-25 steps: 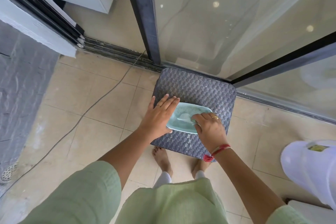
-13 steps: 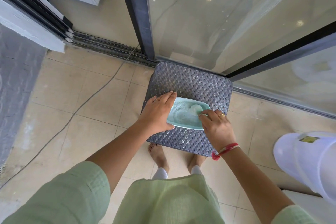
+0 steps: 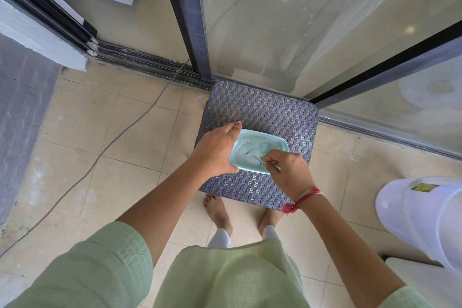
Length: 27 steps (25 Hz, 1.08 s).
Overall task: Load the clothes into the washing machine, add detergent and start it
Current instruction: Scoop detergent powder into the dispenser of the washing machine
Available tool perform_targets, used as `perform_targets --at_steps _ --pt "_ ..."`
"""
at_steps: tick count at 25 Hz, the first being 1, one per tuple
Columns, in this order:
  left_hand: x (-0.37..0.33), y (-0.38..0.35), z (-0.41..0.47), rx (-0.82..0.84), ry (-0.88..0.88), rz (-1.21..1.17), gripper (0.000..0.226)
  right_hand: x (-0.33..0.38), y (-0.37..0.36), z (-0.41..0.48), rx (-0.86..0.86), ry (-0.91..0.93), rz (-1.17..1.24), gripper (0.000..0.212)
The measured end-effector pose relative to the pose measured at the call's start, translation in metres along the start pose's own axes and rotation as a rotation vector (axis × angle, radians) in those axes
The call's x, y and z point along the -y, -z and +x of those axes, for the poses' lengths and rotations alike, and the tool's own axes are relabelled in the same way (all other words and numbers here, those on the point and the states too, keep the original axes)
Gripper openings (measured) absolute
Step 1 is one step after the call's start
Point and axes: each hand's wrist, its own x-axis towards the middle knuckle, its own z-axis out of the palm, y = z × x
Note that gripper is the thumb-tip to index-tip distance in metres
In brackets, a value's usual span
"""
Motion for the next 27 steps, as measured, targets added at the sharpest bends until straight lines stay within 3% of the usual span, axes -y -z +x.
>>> perform_targets --at_steps 12,22,27 --pt "0.002 -0.006 -0.003 -0.033 -0.007 0.039 0.118 -0.009 0.010 0.008 0.092 -0.546 0.817 0.012" --pt "0.000 -0.002 -0.020 -0.011 0.049 0.014 0.132 -0.002 0.028 -0.009 -0.013 -0.486 0.899 0.014" --pt "-0.018 0.042 -0.057 -0.125 0.051 -0.115 0.128 0.028 0.078 -0.046 -0.050 -0.509 1.065 0.010"
